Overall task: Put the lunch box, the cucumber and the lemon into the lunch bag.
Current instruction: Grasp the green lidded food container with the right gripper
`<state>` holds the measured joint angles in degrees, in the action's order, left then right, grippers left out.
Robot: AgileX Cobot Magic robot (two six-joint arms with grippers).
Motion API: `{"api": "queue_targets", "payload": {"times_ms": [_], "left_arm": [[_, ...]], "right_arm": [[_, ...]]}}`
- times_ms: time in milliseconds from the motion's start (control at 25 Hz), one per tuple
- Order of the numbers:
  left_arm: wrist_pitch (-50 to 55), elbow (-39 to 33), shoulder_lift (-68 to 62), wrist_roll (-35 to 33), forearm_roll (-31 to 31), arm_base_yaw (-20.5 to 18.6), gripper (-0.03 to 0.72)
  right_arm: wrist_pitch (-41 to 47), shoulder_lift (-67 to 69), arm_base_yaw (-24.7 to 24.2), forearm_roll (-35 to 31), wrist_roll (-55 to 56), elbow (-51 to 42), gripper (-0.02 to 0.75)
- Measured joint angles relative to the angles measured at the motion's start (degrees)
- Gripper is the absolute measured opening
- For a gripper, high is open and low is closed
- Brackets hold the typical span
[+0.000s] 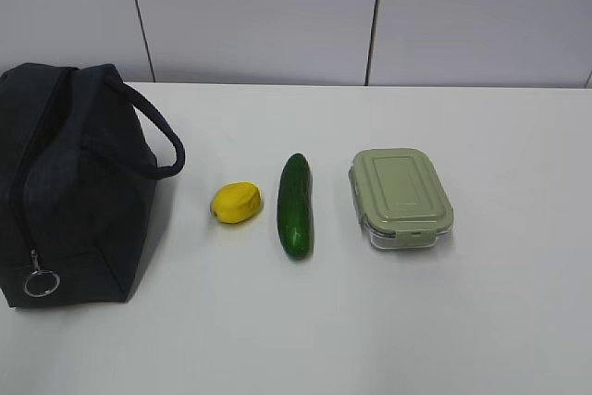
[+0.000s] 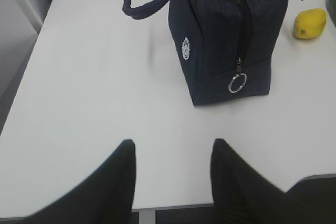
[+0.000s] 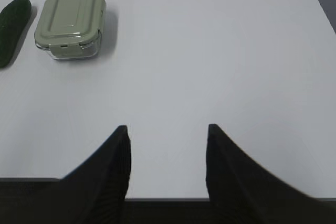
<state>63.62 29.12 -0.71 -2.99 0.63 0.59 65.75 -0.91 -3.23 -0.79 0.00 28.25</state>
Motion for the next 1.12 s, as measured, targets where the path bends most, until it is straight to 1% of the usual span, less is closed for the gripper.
{"api": "queue_targets", "payload": {"times_ms": [440,480,640,1120], "left_arm": [[0.0,0.0,0.0,0.0,0.0,0.0,0.321],[0.0,0.0,0.0,0.0,0.0,0.0,0.321],[0.0,0.0,0.0,0.0,0.0,0.0,0.321],[0.0,0.0,0.0,0.0,0.0,0.0,0.321]], "right_arm": [[0.0,0.0,0.0,0.0,0.0,0.0,0.349],[0.0,0.0,0.0,0.0,0.0,0.0,0.365],[0.0,0.0,0.0,0.0,0.0,0.0,0.351],[0.0,0.0,0.0,0.0,0.0,0.0,0.349]]}}
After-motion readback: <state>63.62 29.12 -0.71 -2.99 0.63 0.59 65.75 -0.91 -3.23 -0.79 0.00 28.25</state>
